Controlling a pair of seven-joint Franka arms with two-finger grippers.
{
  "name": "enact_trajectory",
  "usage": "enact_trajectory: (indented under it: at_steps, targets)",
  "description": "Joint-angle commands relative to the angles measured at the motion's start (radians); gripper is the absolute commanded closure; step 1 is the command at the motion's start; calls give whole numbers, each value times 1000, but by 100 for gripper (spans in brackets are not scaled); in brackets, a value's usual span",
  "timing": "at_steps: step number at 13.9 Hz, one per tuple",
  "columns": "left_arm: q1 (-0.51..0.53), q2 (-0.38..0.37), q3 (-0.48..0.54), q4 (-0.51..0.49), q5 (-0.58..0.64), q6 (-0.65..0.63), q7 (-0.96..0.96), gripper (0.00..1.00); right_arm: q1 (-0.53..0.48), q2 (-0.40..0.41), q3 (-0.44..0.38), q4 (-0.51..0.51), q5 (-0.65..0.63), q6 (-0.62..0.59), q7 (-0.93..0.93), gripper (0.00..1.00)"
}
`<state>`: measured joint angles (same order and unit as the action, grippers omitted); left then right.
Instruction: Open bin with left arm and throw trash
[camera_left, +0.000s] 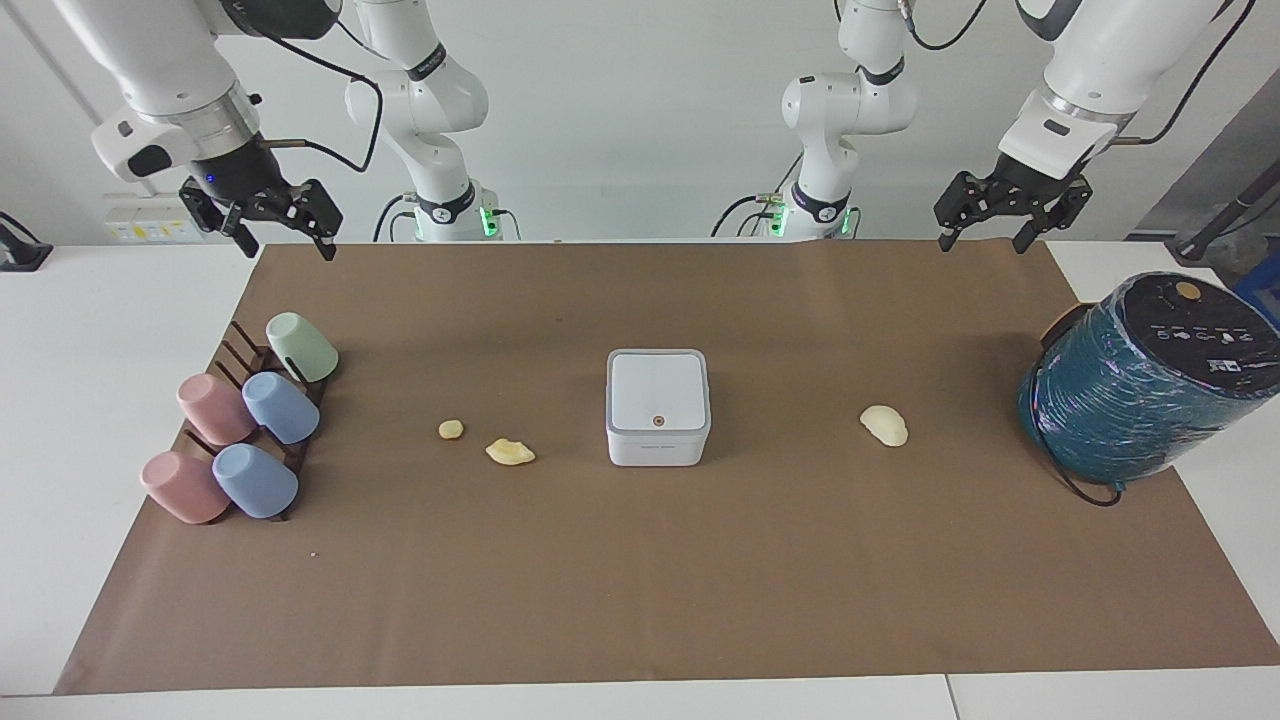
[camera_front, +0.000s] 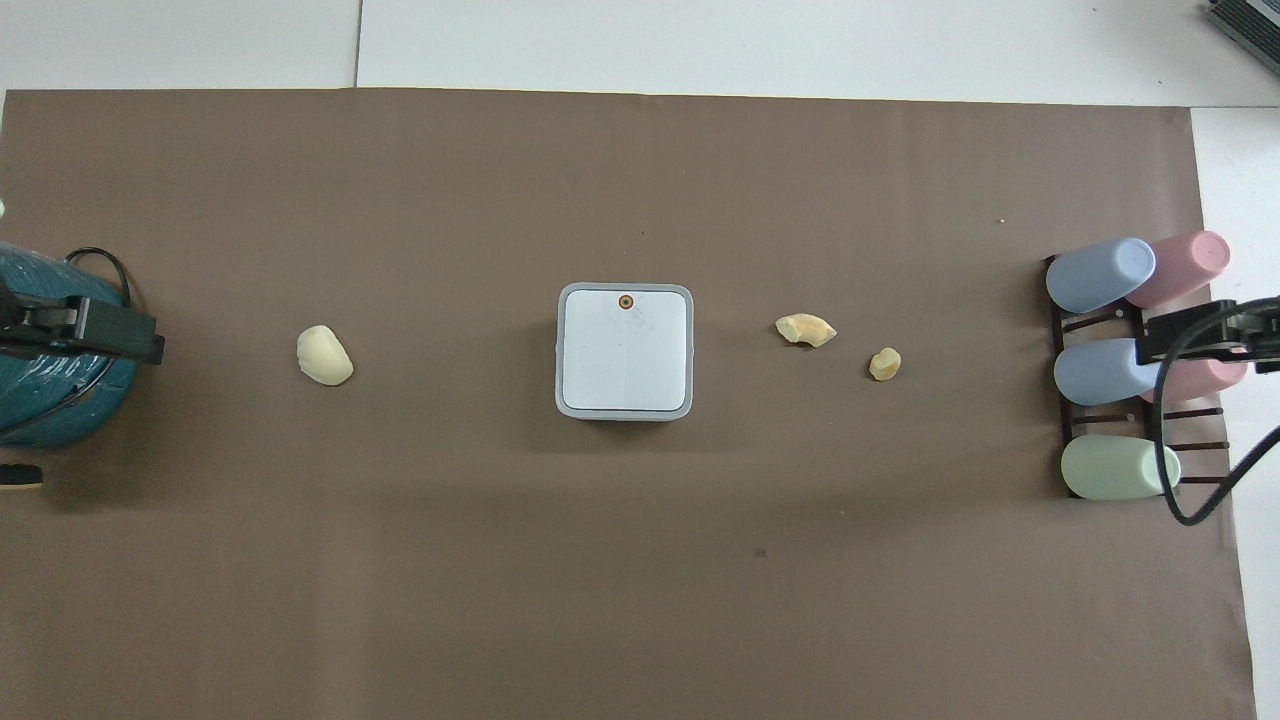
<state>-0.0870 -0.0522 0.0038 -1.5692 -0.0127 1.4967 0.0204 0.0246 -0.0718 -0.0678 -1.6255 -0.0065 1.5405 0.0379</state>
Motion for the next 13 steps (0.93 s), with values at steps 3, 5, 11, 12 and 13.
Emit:
enact_trajectory:
  at_steps: [3, 5, 11, 12, 13]
  targets:
    - [0, -32, 2, -35, 22, 7, -14, 0, 1, -22, 5, -28, -44, 24, -7, 0]
    - [1, -32, 5, -35, 20, -1, -14, 0, 1, -22, 6, -28, -46, 32, -7, 0]
    - [-8, -31, 4, -52, 20, 118, -16, 0, 0, -23, 6, -37, -33, 41, -7, 0]
    - [-17, -32, -5, -63, 20, 138, -16, 0, 0, -23, 6, -40, -30, 41, -7, 0]
    - [-52, -34, -11, -74, 22, 155, -16, 0, 0, -26, 6, -51, -27, 41, -7, 0]
